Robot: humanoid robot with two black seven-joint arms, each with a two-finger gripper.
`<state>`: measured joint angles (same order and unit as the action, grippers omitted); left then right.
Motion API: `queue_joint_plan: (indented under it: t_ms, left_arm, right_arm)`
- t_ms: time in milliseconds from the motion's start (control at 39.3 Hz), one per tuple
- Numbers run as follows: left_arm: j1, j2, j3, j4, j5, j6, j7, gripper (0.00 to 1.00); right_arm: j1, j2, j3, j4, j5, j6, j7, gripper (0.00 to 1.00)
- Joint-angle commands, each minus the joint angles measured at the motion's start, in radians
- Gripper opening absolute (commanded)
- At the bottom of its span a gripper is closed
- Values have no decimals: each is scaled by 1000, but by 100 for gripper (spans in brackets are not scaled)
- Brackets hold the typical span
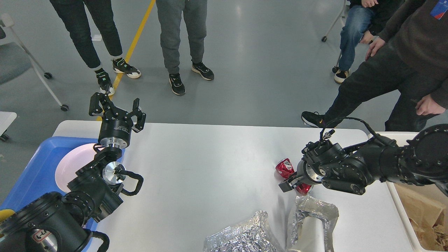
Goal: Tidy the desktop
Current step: 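Close the right gripper around the red crushed can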
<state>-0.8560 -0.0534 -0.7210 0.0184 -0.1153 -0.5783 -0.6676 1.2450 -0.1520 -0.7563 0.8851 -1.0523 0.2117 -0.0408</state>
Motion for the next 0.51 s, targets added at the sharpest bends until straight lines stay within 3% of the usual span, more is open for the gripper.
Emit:
queue_joint_plan:
  t_ms: [0, 331, 484]
  left_arm:
    - [0, 0, 0, 0, -1, 0, -1, 97]
    - [0, 0, 0, 0, 0, 0, 0, 97]
    - [0, 1, 0, 0, 0, 0, -1, 97]
  right_arm:
    - [-10, 2, 0, -21, 0, 0, -2, 100]
    - [-56, 14, 2, -81, 12, -3, -10, 100]
    - [-68, 14, 5, -86, 14, -3, -11, 91]
